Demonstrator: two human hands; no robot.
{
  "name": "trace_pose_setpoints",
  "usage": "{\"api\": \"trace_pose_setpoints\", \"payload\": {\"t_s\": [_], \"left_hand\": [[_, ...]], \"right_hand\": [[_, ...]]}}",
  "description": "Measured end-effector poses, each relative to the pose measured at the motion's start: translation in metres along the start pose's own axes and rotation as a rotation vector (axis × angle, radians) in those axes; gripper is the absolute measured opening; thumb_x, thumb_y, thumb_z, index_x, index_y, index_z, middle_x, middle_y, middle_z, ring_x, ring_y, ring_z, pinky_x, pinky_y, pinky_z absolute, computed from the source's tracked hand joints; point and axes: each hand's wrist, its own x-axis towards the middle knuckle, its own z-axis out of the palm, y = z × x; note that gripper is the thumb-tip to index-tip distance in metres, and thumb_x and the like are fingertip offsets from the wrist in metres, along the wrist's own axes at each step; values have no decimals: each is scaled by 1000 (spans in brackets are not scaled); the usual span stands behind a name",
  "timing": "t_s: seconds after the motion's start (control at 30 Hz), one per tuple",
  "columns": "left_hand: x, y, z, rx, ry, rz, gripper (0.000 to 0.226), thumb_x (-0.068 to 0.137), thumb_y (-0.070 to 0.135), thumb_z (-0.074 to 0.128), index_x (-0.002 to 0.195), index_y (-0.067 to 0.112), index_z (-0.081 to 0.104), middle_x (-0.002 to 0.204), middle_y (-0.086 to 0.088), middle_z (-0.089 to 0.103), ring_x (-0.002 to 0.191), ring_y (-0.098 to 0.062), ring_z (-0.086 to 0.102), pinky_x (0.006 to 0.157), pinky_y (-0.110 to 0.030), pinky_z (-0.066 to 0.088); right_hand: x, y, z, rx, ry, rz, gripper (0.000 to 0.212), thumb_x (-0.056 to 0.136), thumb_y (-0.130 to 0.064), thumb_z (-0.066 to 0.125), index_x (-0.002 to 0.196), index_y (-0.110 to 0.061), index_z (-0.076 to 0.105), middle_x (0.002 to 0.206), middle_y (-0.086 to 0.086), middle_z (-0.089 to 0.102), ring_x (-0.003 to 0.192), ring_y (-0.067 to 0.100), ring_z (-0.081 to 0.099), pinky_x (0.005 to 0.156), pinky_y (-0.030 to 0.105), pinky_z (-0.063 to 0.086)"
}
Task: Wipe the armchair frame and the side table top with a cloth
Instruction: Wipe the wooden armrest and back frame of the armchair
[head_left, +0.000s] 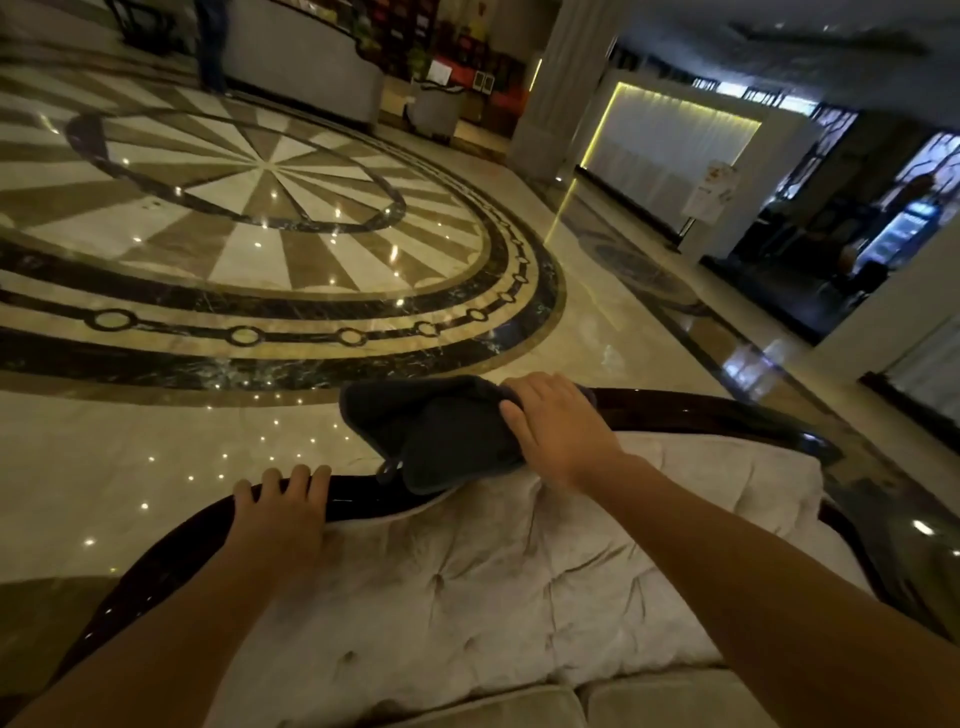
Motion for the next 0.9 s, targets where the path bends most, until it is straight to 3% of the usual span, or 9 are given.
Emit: {"api": "trace_pose_setpoints", "payload": {"t_s": [0.17, 0.27, 0.33, 0.4, 0.5, 0.6, 0.73, 0.83, 0.9], "left_hand": [[0, 2, -23, -209, -180, -161, 58, 90, 46, 48, 142, 27, 32, 145, -5, 39, 132, -32, 37, 108, -50, 29], [5, 30, -70, -659, 119, -258, 37, 96, 27, 45, 132, 16, 48, 136, -17, 48, 122, -40, 45, 99, -51, 36], [8, 69, -109, -737, 459, -167, 29, 98, 21, 43, 121, 11, 57, 121, -19, 58, 111, -39, 51, 93, -53, 41], [6, 115, -146, -726, 608, -35, 28, 100, 24, 39, 112, 11, 61, 109, -12, 61, 102, -31, 55, 89, -50, 45], [1, 186, -179, -585, 483, 165, 30, 102, 32, 36, 102, 16, 62, 98, -5, 60, 93, -23, 55, 85, -45, 48], [8, 241, -192, -422, 337, 139, 36, 102, 43, 31, 102, 20, 59, 97, -3, 60, 91, -21, 57, 91, -45, 48], [30, 271, -192, -289, 266, 61, 48, 102, 46, 19, 118, 19, 56, 107, -6, 64, 98, -24, 61, 92, -45, 48], [44, 271, -183, -249, 264, -29, 50, 104, 43, 17, 136, 19, 47, 109, -11, 67, 100, -29, 64, 90, -45, 50], [45, 267, -177, -149, 308, -67, 54, 103, 45, 13, 127, 20, 55, 89, -8, 68, 83, -25, 65, 77, -42, 52]], "right_hand": [[-20, 58, 1, 5, 123, 105, 58, 103, -50, 18, 138, -17, 50, 135, 6, 57, 128, 25, 46, 117, 41, 29], [-38, 118, 2, 21, 96, 199, 56, 105, -49, 21, 147, -18, 41, 149, 7, 48, 141, 26, 36, 122, 41, 20], [-50, 161, 1, 59, 82, 267, 56, 106, -49, 22, 151, -20, 36, 155, 7, 42, 147, 26, 29, 123, 41, 14], [-56, 201, -3, 117, 36, 334, 56, 106, -49, 24, 154, -21, 32, 160, 6, 36, 150, 27, 23, 124, 44, 11], [-54, 234, -19, 164, -94, 410, 66, 102, -61, 26, 156, -24, 29, 164, 7, 31, 152, 30, 20, 124, 50, 11], [-34, 213, -33, 134, -6, 306, 78, 88, -79, 15, 153, -40, 30, 162, 3, 34, 151, 33, 23, 120, 59, 10], [-15, 154, -13, 117, 94, 77, 68, 94, -72, 12, 109, -33, 65, 111, 4, 71, 109, 29, 62, 99, 55, 37], [-23, 185, 0, -19, 339, 25, 54, 100, -57, 17, 91, -27, 61, 82, 4, 69, 77, 27, 63, 71, 43, 41], [-35, 235, 1, -88, 333, 95, 45, 99, -47, 18, 81, -24, 53, 72, 4, 61, 68, 29, 60, 62, 36, 35]]}}
